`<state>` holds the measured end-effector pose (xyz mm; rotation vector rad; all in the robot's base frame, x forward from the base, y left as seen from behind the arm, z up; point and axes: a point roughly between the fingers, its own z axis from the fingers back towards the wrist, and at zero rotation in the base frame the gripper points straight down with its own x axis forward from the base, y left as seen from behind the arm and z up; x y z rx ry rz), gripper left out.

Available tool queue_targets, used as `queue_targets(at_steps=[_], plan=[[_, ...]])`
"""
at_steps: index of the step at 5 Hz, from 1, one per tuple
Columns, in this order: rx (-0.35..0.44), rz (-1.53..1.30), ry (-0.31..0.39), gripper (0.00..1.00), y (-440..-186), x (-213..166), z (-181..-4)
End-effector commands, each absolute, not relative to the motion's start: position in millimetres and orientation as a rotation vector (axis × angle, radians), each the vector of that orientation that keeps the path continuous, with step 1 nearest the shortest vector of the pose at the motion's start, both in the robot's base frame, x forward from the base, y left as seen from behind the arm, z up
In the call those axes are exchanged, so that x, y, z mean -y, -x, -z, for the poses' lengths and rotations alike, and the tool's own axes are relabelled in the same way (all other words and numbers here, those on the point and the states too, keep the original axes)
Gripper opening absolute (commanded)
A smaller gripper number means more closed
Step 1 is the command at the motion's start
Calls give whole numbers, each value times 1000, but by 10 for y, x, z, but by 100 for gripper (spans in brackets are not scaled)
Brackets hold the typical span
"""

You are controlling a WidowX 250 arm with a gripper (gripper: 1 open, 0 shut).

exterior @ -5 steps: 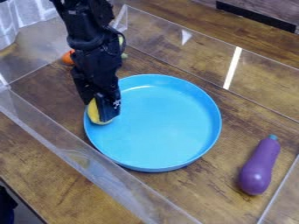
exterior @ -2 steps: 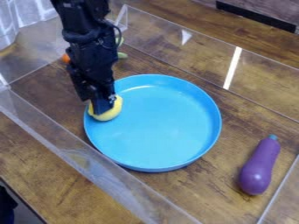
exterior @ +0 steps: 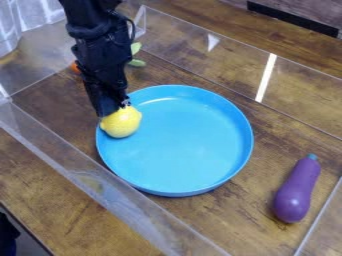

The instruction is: Remove the lemon from the blue tray and put it on the table

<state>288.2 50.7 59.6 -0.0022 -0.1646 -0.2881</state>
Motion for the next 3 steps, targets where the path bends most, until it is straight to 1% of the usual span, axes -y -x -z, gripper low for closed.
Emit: queue_targets(at_steps=[1,2,3], plan=[[234,272,-31,100,-2982,-611,-792],[235,271,-35,100,-2996,-629,-777],[238,274,-37,0,-3004,-634,-781]])
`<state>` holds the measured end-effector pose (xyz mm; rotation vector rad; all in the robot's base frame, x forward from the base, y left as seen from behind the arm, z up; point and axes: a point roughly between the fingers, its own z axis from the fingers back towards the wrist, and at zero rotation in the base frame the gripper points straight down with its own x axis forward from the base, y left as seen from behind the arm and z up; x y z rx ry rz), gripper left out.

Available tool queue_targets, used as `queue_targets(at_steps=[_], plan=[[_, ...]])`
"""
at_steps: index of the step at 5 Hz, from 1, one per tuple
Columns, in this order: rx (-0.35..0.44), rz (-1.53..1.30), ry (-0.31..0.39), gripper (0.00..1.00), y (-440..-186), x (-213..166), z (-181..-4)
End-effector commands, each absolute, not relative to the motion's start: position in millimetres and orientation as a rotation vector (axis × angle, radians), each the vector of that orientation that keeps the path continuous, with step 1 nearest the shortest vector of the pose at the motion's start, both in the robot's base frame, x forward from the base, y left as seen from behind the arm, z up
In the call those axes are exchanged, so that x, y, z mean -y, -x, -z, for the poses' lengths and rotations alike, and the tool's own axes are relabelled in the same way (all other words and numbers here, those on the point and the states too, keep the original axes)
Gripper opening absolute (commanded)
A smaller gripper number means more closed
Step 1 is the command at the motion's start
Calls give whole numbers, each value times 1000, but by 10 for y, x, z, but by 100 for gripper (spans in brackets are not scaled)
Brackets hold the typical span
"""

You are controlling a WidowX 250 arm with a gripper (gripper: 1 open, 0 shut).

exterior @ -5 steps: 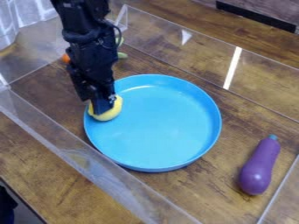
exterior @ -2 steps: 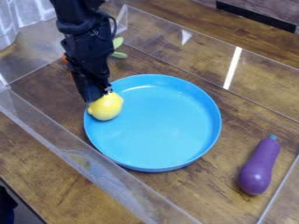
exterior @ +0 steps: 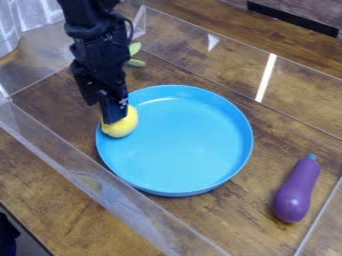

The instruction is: Remove the lemon from the blue tray and put it on the table

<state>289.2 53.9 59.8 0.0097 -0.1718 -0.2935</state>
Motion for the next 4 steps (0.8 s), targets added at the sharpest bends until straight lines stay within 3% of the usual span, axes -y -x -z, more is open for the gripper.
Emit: queue_targets(at_steps=[1,2,3,4], plan=[[240,276,-40,100,-3021,-634,-755],[243,278,-42,0,-3024,-642,-771],[244,279,-44,100,-3041,-643,-739],[244,280,-46,0,-3040,-654,-761]])
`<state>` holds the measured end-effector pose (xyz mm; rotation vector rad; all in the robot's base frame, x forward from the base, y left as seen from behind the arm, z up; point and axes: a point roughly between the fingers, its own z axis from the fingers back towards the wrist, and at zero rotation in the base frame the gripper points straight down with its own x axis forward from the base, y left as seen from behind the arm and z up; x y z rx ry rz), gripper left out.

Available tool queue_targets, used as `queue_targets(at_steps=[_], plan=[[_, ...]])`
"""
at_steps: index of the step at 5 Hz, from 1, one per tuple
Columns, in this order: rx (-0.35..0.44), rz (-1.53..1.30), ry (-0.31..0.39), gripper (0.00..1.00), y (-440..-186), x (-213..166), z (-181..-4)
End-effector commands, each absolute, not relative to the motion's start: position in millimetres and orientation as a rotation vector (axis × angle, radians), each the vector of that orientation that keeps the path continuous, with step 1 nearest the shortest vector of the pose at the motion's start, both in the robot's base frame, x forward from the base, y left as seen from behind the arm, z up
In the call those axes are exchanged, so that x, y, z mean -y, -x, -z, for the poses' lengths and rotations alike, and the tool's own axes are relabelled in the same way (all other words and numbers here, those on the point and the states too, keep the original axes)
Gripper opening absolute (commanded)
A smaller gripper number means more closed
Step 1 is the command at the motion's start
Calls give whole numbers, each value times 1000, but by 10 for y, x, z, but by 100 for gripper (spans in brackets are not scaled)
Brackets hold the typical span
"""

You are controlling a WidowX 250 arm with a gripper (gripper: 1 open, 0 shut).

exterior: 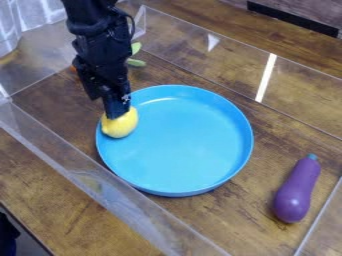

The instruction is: Remove the lemon from the blue tray and put it on the table

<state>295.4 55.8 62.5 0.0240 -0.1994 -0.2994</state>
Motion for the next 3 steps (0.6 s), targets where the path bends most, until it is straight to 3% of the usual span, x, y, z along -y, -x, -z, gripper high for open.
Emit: queue_targets(at_steps=[1,2,3], plan=[[242,280,-48,0,-3050,-659,-737],[241,278,-52,100,-3058,-684,-725],[244,274,-51,100,-3086,-670,-640]])
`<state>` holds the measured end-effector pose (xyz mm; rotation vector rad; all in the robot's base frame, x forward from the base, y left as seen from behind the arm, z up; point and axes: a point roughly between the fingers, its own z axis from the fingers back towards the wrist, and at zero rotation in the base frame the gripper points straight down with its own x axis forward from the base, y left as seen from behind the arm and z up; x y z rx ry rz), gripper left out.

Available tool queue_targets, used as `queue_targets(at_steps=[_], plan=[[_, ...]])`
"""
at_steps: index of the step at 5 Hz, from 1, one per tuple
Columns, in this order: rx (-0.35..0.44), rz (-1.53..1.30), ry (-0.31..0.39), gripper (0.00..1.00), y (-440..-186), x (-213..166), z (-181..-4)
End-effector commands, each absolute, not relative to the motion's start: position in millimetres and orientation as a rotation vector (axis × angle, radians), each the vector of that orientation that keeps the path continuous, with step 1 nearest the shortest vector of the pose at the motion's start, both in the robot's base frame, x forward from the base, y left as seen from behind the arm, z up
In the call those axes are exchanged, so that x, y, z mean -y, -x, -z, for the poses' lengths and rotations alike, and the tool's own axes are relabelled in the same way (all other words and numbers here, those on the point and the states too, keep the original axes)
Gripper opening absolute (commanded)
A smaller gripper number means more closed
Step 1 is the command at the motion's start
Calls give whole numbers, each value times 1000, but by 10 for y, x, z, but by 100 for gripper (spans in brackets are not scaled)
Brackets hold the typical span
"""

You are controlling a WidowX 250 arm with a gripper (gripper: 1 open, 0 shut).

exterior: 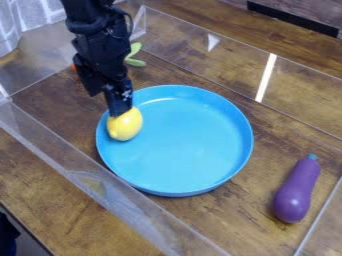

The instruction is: Remove the lemon from the blue tray and put it on the table

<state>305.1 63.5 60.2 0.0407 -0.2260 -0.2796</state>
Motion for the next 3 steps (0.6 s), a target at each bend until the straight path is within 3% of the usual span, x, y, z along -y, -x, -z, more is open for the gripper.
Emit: queue_targets(at_steps=[1,3], plan=[[242,272,-50,100,-3109,-659,-561],[234,271,-48,100,-3159,-637,-386]])
